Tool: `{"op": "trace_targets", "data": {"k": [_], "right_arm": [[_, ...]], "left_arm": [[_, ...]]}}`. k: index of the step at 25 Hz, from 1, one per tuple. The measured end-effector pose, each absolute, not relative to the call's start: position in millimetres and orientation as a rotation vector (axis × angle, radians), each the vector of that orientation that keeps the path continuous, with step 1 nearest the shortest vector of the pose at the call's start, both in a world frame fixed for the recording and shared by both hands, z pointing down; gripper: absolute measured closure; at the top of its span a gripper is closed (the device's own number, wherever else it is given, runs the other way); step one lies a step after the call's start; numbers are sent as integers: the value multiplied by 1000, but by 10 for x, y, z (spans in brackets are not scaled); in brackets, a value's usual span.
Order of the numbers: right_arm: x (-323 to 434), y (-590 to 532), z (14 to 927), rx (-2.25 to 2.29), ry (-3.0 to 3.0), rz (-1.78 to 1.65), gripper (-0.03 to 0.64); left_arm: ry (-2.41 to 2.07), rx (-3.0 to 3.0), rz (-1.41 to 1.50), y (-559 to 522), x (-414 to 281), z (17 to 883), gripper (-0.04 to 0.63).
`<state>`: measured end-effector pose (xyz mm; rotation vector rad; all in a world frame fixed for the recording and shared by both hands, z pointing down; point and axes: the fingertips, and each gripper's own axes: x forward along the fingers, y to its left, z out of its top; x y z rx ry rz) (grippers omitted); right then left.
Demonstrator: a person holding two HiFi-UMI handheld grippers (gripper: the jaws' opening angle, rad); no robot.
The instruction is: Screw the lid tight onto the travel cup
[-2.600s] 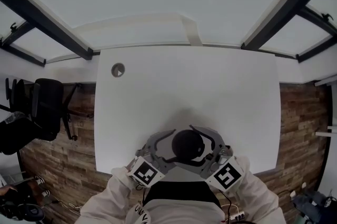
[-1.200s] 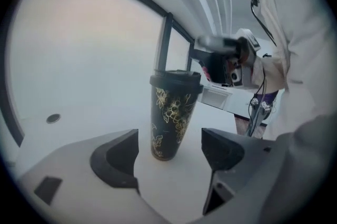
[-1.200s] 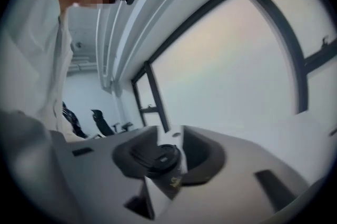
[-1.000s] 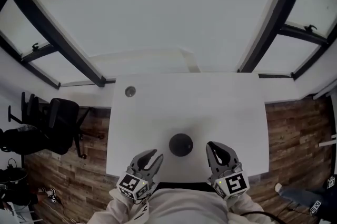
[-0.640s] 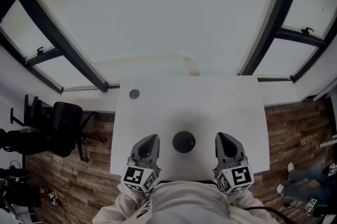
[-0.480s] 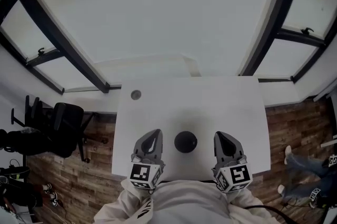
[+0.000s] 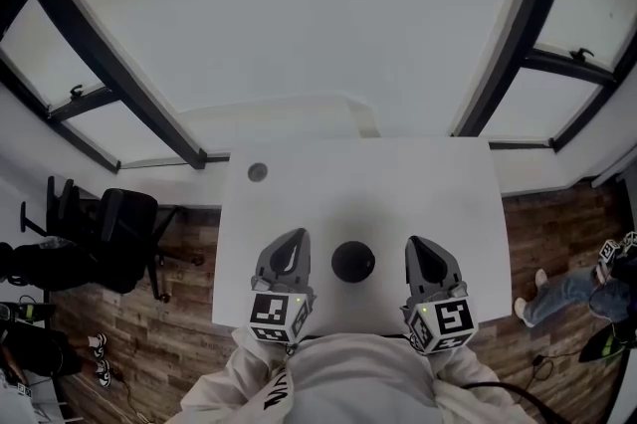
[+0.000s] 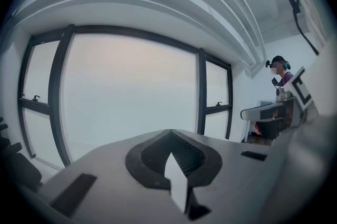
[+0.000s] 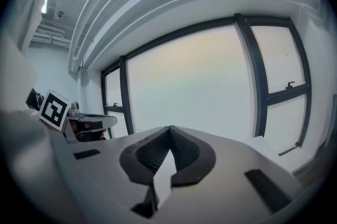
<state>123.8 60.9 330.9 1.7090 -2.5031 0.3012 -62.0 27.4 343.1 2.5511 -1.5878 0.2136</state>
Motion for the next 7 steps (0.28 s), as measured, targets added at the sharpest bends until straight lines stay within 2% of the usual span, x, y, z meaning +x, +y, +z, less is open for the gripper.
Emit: {"op": "trace_targets", "data": {"k": [7], "right_arm": [[1205, 560, 3374, 1674, -2511, 327, 597]], "left_arm": [[-1579, 2563, 241, 217, -569, 3456, 588]]}}
